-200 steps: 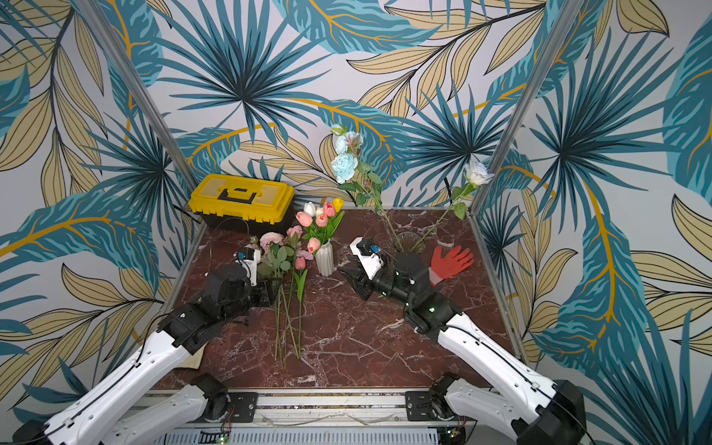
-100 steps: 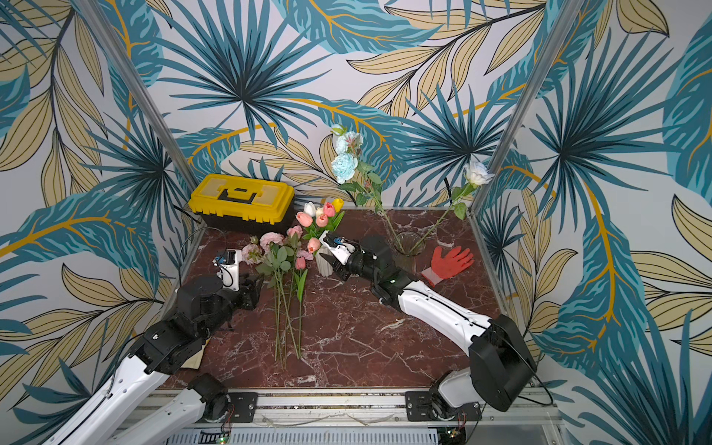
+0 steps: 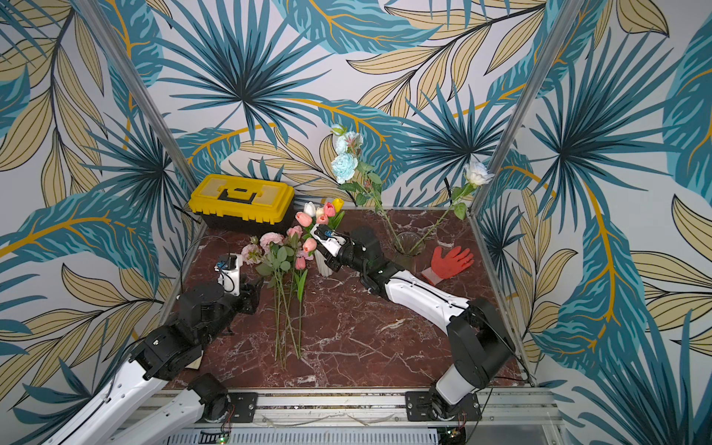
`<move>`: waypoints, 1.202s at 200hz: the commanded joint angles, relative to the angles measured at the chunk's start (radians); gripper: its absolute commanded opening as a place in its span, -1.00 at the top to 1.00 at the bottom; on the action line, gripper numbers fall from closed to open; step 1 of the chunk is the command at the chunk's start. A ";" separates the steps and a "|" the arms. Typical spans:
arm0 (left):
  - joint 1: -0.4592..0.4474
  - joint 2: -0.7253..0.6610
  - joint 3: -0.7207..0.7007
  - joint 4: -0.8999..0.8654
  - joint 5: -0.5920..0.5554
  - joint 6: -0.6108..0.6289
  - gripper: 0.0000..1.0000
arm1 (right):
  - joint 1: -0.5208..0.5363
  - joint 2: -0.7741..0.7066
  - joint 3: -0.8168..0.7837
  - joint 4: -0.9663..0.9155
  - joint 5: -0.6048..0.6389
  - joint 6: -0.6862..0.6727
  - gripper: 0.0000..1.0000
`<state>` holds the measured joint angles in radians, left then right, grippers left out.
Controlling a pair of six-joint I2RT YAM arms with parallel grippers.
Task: Pick out pink flowers from the vase
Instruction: Pick up the flower from the vase.
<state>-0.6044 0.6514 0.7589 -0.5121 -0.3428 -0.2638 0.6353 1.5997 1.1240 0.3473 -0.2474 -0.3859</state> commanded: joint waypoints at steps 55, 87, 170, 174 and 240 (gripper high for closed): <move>-0.012 -0.019 -0.023 0.024 -0.047 0.020 -0.01 | -0.007 0.075 0.043 0.056 -0.008 0.014 0.50; -0.012 -0.018 -0.023 0.024 -0.053 0.020 -0.01 | -0.007 0.077 0.037 0.069 -0.005 0.024 0.69; -0.012 -0.021 -0.024 0.026 -0.067 0.021 -0.02 | -0.006 0.024 0.008 0.092 -0.020 0.041 0.87; -0.012 -0.021 -0.024 0.026 -0.068 0.021 -0.02 | -0.007 0.019 0.006 0.091 -0.021 0.042 0.87; -0.012 -0.024 -0.026 0.028 -0.070 0.024 -0.02 | -0.007 -0.072 0.005 0.061 -0.015 0.034 0.87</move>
<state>-0.6140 0.6388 0.7570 -0.5083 -0.4042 -0.2523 0.6266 1.5776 1.1389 0.4129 -0.2478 -0.3668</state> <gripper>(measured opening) 0.508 0.069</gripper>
